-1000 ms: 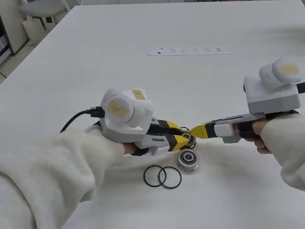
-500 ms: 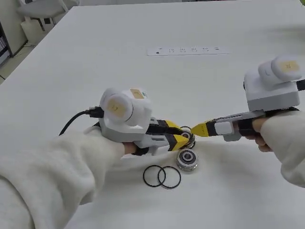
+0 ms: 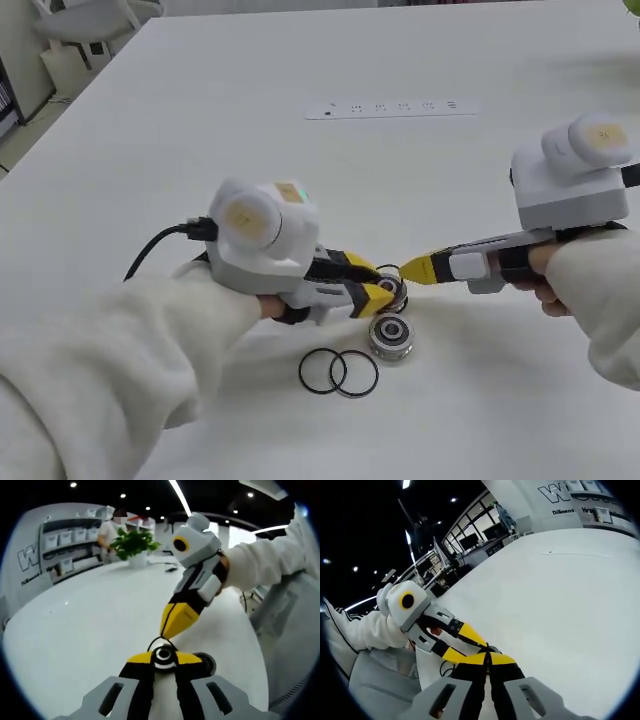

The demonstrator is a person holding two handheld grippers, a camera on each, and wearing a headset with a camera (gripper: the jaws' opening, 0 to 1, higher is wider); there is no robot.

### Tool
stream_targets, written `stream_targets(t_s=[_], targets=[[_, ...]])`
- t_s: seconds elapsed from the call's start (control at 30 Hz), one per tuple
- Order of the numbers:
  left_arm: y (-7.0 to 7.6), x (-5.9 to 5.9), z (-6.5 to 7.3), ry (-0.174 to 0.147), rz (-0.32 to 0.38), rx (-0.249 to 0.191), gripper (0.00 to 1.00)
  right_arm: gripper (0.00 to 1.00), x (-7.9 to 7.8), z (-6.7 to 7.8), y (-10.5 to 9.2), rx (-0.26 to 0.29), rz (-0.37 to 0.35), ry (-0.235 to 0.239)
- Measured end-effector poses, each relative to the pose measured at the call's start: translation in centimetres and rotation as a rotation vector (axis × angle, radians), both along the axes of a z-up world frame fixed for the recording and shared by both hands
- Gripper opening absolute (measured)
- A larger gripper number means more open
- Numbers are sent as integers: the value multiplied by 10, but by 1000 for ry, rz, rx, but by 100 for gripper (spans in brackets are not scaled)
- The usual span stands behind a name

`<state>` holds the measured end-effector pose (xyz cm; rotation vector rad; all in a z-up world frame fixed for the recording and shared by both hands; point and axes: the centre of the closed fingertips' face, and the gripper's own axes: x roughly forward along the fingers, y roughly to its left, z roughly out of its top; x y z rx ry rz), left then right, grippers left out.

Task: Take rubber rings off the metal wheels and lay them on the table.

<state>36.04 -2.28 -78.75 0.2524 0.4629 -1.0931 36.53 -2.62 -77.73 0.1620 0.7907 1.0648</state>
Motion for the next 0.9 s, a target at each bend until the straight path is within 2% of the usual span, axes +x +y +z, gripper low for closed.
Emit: stream_targets(t_s=[0.13,0.33,0.57,0.67,0.9], targets=[[4,2,6,-6,10,-4,17,0,0,1,0,1,-2,-1],[15,9,20,-32,46,-11,33,0,2,5,-1,13,-13,-7],[23,10,38,-52,66,-23,40,0,3,12,0,28,-15,-19],[24,8,45,-63,70,-29,45,0,3,14,1,32,-14,-25],[24,0,62,-98,49,-25,50,0,2,26,6,45,2,-48]])
